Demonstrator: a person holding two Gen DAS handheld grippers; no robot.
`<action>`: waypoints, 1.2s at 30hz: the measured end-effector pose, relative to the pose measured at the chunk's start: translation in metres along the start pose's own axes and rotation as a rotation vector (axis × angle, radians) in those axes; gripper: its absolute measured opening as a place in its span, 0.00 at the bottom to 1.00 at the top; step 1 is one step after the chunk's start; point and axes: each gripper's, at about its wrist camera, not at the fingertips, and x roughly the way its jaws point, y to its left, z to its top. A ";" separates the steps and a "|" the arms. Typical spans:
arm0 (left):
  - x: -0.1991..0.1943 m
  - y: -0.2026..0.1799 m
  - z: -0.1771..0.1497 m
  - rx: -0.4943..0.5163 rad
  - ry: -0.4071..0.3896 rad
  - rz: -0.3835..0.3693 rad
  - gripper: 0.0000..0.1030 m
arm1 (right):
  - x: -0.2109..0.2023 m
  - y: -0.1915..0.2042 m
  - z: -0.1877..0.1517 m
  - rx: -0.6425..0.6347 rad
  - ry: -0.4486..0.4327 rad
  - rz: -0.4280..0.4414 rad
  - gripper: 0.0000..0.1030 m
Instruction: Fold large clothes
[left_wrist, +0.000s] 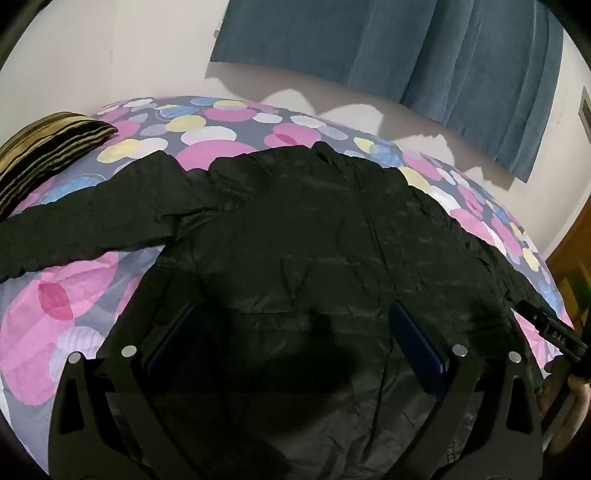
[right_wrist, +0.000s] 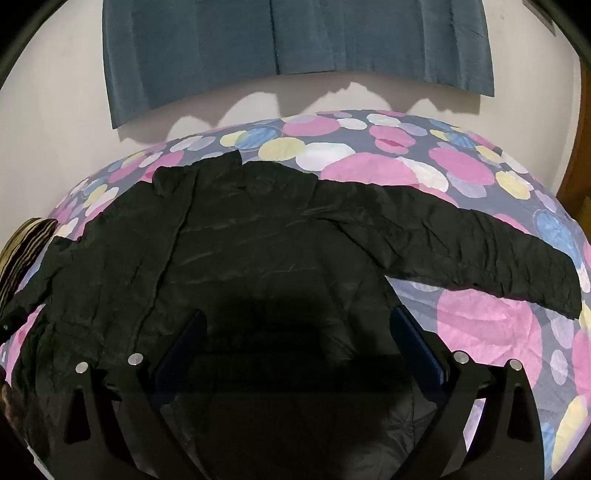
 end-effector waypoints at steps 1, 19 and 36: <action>0.000 0.000 0.000 0.000 -0.001 -0.002 0.98 | 0.000 0.000 0.000 -0.001 0.000 -0.001 0.96; -0.001 -0.004 -0.002 0.004 -0.007 -0.001 0.98 | 0.000 0.003 -0.001 0.001 0.001 0.001 0.96; -0.004 0.001 -0.001 -0.006 -0.011 0.003 0.98 | -0.001 0.004 -0.003 0.002 0.003 0.004 0.96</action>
